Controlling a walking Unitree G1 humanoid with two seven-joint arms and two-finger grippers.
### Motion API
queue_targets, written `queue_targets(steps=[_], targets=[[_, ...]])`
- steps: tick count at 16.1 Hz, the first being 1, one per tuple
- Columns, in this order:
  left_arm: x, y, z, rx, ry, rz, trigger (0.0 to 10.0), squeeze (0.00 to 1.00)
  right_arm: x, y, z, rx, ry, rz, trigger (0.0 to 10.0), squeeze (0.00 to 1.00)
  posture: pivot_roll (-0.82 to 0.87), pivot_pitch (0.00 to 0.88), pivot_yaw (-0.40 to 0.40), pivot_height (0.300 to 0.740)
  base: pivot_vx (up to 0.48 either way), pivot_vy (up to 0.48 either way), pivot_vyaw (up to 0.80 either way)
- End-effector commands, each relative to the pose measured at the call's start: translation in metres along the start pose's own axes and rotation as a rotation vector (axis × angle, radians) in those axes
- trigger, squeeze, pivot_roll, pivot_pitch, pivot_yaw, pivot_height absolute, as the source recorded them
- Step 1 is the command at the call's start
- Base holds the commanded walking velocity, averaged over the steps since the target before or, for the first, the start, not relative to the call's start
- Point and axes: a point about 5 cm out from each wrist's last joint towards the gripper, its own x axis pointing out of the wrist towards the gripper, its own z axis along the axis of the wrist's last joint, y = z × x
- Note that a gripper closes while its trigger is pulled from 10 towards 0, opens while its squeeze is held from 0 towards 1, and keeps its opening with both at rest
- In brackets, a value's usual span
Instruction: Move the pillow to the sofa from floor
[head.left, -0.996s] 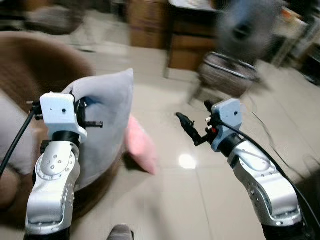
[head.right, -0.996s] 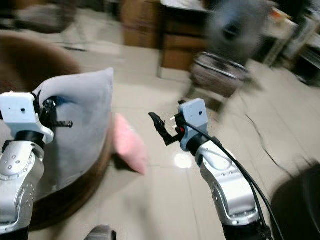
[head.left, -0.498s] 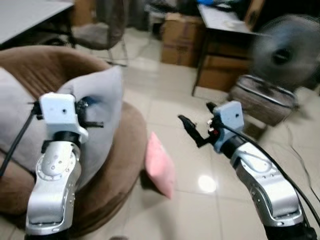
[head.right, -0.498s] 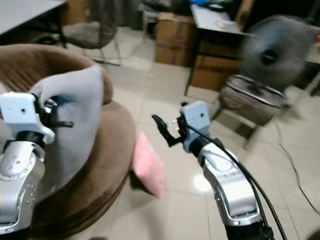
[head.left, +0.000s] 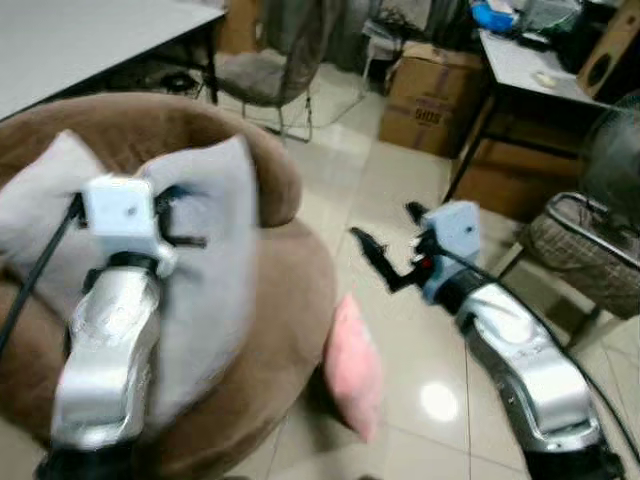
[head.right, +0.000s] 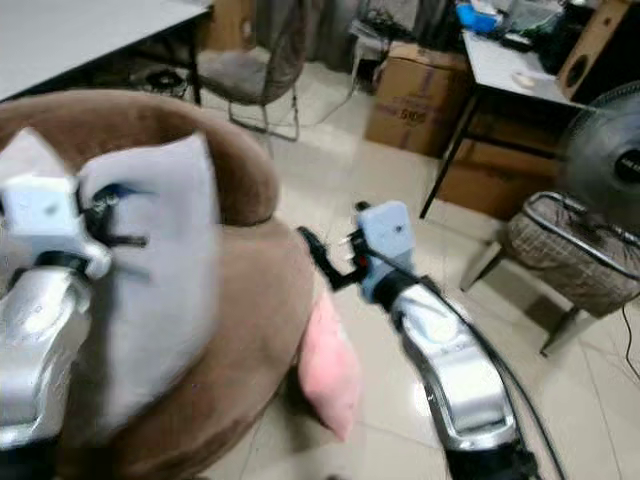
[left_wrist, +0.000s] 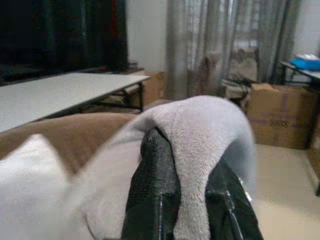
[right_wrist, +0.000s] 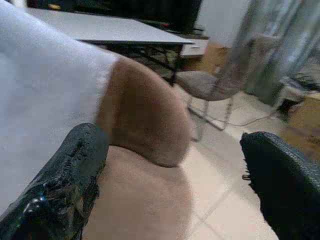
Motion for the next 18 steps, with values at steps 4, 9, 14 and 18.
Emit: queue_targets(steps=[4, 9, 14, 18], targets=[[0.040, -0.022, 0.011, -0.019, -0.030, -0.099, 10.0, 0.00, -0.009, -0.018, 0.001, -0.030, 0.013, 0.047, 10.0, 0.00, 0.10, 0.000, -0.068, 0.740, 0.000, 0.000, 0.00], [0.094, -0.045, 0.025, -0.035, -0.009, -0.109, 10.0, 0.00, -0.022, -0.019, 0.002, -0.098, 0.040, 0.231, 10.0, 0.00, 0.07, 0.000, -0.053, 0.740, 0.000, 0.000, 0.00], [0.123, -0.049, 0.001, -0.130, 0.107, 0.065, 10.0, 0.00, -0.030, -0.020, -0.004, -0.142, 0.085, 0.308, 10.0, 0.00, 0.07, 0.000, -0.053, 0.740, 0.000, 0.000, 0.00], [0.094, -0.014, -0.075, -0.054, 0.374, 0.313, 10.0, 0.00, -0.029, -0.014, -0.006, -0.156, 0.101, 0.357, 10.0, 0.00, 0.02, 0.000, -0.032, 0.740, 0.000, 0.000, 0.00]])
